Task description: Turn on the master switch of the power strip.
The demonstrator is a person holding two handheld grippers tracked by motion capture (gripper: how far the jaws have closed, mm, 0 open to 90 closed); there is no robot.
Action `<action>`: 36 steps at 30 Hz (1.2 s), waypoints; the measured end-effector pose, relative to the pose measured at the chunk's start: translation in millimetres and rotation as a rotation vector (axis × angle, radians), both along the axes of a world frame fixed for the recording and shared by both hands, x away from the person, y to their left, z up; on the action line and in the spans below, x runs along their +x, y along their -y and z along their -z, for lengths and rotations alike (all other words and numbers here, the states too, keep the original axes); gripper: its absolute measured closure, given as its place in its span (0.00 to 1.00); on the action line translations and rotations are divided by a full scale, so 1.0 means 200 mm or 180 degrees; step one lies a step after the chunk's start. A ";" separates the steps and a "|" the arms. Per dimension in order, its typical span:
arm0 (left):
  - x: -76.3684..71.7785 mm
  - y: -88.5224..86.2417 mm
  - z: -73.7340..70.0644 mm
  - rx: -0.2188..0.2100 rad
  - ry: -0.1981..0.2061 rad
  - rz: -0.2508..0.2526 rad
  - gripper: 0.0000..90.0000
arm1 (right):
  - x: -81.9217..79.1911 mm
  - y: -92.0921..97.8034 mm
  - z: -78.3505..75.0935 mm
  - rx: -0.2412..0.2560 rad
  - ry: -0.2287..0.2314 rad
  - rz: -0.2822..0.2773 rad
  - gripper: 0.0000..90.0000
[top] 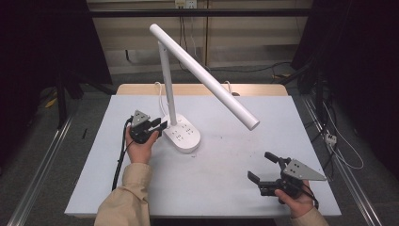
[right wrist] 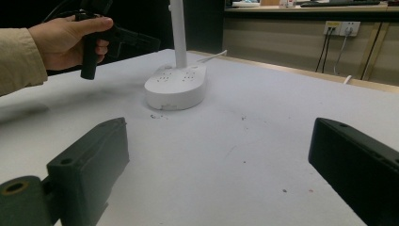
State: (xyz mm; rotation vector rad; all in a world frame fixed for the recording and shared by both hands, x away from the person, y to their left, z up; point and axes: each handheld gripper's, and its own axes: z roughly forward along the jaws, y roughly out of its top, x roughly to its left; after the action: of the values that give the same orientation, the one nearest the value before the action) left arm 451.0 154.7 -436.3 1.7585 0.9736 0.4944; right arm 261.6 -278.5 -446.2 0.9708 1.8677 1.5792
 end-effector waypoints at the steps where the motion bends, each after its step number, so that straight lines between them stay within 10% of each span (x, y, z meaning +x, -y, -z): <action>1: 0.00 0.00 0.00 0.0016 -0.0005 0.0007 0.74 | 0.00 0.00 0.00 0.0001 -0.0002 0.0001 0.06; 36: 0.09 0.07 -0.02 0.0161 -0.0143 0.0017 1.00 | 0.00 0.00 0.00 0.0007 0.0002 -0.0007 0.06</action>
State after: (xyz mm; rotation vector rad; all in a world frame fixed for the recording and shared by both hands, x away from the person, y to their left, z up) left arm 469.4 141.3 -432.4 1.8240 0.9952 0.4817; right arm 261.4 -278.0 -446.1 0.9695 1.8676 1.5831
